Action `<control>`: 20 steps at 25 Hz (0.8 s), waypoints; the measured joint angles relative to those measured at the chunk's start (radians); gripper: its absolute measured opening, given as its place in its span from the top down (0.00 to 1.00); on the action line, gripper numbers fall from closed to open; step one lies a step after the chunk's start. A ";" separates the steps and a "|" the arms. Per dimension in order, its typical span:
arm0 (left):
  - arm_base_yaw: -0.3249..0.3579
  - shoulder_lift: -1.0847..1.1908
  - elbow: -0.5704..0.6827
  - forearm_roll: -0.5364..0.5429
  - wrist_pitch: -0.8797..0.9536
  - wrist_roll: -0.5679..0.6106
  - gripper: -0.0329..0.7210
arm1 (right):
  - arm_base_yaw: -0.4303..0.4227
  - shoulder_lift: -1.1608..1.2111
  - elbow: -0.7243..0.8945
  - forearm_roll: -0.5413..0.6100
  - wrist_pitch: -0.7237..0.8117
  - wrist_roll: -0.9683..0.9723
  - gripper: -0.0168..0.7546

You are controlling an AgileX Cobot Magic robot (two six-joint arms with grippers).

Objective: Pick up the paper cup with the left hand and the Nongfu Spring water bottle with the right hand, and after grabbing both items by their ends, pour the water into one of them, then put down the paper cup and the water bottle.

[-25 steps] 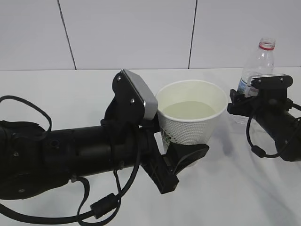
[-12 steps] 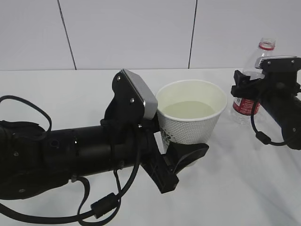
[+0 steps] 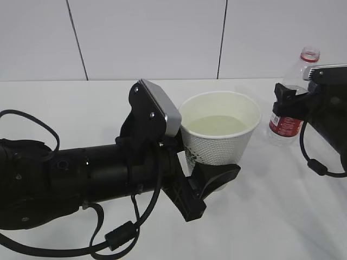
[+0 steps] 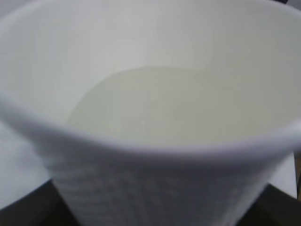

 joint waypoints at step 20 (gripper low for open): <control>0.000 0.000 0.000 0.000 0.007 0.000 0.24 | 0.000 -0.102 0.070 -0.017 -0.027 0.002 0.13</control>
